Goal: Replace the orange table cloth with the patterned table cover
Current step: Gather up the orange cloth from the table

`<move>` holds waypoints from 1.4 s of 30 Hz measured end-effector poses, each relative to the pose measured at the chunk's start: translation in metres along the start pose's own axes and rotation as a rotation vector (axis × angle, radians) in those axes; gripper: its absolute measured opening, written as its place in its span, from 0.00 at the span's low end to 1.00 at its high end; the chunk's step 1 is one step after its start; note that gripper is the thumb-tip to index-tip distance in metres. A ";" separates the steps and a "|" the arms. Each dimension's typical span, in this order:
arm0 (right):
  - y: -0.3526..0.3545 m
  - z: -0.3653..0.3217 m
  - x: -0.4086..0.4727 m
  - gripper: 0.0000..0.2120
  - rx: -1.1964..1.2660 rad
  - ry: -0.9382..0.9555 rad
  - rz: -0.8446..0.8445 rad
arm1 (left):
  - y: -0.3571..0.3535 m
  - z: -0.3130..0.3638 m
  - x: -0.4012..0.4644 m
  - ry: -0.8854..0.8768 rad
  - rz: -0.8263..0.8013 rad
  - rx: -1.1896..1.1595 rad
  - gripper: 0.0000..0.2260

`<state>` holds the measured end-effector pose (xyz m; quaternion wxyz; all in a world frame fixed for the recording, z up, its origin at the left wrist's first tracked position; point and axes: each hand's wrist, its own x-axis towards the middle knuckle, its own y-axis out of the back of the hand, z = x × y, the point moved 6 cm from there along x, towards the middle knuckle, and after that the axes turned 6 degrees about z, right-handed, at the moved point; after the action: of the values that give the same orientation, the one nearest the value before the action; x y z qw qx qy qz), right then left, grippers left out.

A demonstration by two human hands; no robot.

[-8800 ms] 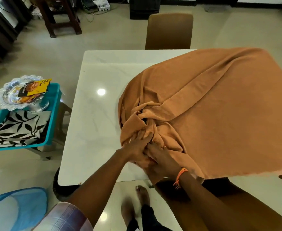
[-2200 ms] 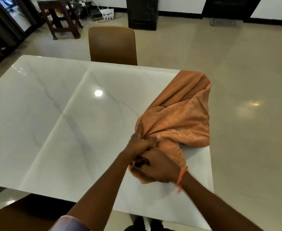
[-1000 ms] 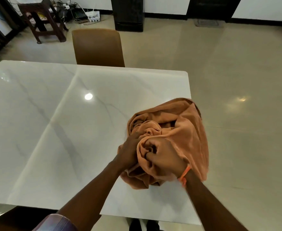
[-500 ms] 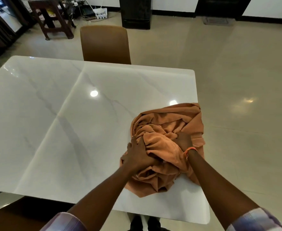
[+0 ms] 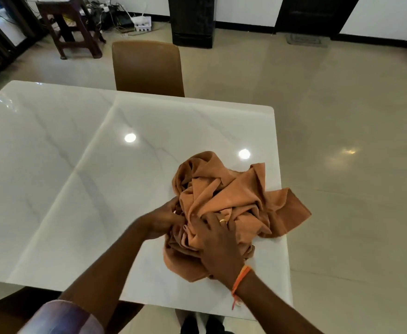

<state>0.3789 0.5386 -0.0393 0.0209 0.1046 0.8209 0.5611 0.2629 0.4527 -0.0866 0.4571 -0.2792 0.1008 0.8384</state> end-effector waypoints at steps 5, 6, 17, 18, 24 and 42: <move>-0.023 -0.020 -0.011 0.18 -0.180 0.090 0.038 | -0.011 0.019 -0.011 0.071 0.184 -0.032 0.44; -0.020 -0.023 -0.010 0.17 -0.115 0.133 0.034 | -0.017 0.015 -0.005 0.084 0.271 0.080 0.50; 0.007 0.189 0.002 0.46 0.229 -0.841 0.125 | -0.024 -0.003 0.008 0.066 0.506 0.219 0.55; -0.013 0.204 -0.002 0.45 0.185 -0.846 0.009 | -0.024 -0.004 0.007 0.088 0.519 0.234 0.55; -0.017 0.186 0.016 0.15 0.417 -0.686 0.017 | -0.021 -0.006 0.002 0.130 0.560 0.299 0.55; -0.013 0.102 -0.058 0.29 0.423 -0.594 0.134 | -0.022 -0.027 -0.044 -0.019 0.557 0.211 0.34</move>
<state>0.4495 0.6163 -0.0944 0.1995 0.3184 0.8681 0.3243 0.3102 0.4225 -0.0827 0.2370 -0.1838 0.2558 0.9190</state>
